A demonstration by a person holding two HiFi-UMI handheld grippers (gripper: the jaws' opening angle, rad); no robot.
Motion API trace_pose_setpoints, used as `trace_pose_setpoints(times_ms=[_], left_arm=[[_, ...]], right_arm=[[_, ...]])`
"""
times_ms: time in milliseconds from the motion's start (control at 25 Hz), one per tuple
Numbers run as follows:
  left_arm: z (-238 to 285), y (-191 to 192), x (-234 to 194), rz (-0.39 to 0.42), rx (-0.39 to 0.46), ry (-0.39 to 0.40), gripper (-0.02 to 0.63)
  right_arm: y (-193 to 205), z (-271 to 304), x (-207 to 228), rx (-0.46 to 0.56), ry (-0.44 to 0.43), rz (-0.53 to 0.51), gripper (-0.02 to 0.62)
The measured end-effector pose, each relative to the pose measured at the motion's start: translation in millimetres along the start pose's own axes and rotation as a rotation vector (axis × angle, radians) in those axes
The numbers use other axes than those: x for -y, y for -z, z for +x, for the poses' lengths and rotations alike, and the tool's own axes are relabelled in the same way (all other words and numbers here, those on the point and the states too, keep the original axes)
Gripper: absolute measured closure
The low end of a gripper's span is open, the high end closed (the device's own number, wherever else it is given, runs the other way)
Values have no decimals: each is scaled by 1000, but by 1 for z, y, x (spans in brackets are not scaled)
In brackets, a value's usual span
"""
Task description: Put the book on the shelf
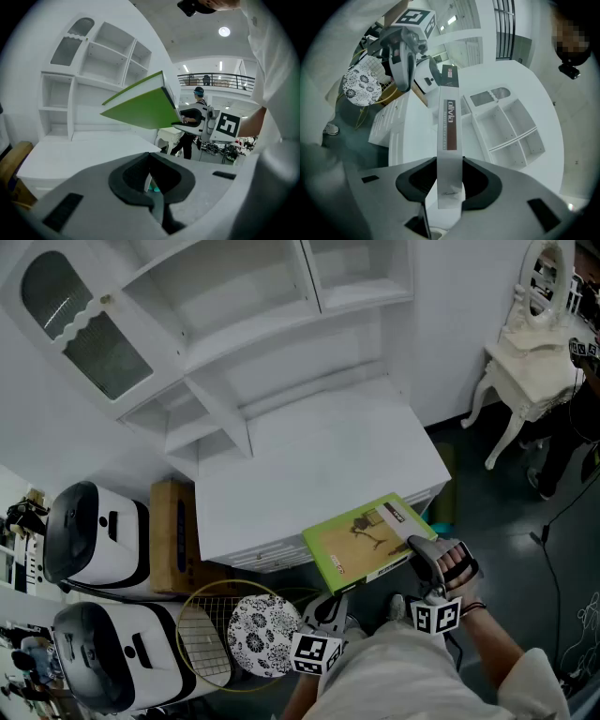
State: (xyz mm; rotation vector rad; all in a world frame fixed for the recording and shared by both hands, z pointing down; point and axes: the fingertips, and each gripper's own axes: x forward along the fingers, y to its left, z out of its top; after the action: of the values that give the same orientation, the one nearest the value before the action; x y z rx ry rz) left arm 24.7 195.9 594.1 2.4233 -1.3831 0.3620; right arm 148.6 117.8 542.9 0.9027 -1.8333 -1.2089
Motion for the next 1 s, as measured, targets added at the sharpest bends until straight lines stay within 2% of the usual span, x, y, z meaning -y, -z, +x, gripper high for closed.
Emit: trace_pose_setpoints(times_ms=[200,440,1000], left_arm=[[2,3,2,1,-2,3,603],[5,5,5,7,-18,5,603],[21,-10,13,-5,-13,-49,603]], right_arm=[[1,0,2,5,8,-8,434],[-2,-2,7,49,-6,33,434],[16,10,29,110,34,-72,434]])
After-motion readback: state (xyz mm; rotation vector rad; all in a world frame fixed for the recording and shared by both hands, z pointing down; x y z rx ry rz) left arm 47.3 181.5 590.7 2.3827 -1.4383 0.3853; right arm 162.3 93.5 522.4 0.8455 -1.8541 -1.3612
